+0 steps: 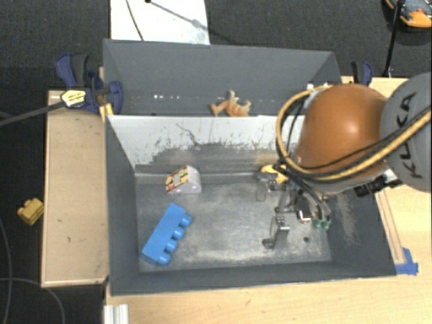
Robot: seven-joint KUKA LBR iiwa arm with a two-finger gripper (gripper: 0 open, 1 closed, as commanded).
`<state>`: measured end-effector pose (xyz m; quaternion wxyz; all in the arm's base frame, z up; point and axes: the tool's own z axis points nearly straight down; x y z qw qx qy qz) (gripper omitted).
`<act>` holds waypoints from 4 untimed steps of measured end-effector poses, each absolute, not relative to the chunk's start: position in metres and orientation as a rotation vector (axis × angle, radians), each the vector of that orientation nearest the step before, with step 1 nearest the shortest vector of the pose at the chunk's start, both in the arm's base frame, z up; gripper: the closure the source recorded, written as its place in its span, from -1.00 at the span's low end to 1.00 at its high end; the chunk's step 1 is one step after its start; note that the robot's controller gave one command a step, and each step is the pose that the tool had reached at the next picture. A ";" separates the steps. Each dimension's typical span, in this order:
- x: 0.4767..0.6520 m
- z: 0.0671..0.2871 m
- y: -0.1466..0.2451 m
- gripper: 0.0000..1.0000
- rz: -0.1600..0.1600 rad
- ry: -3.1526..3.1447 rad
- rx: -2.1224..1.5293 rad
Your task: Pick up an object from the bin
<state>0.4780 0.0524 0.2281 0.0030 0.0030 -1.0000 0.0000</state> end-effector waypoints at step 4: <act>0.548 0.152 0.166 -1.00 -0.001 -3.133 0.260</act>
Offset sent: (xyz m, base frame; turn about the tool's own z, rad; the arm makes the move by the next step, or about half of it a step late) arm 0.1003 0.0781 -0.1581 0.2071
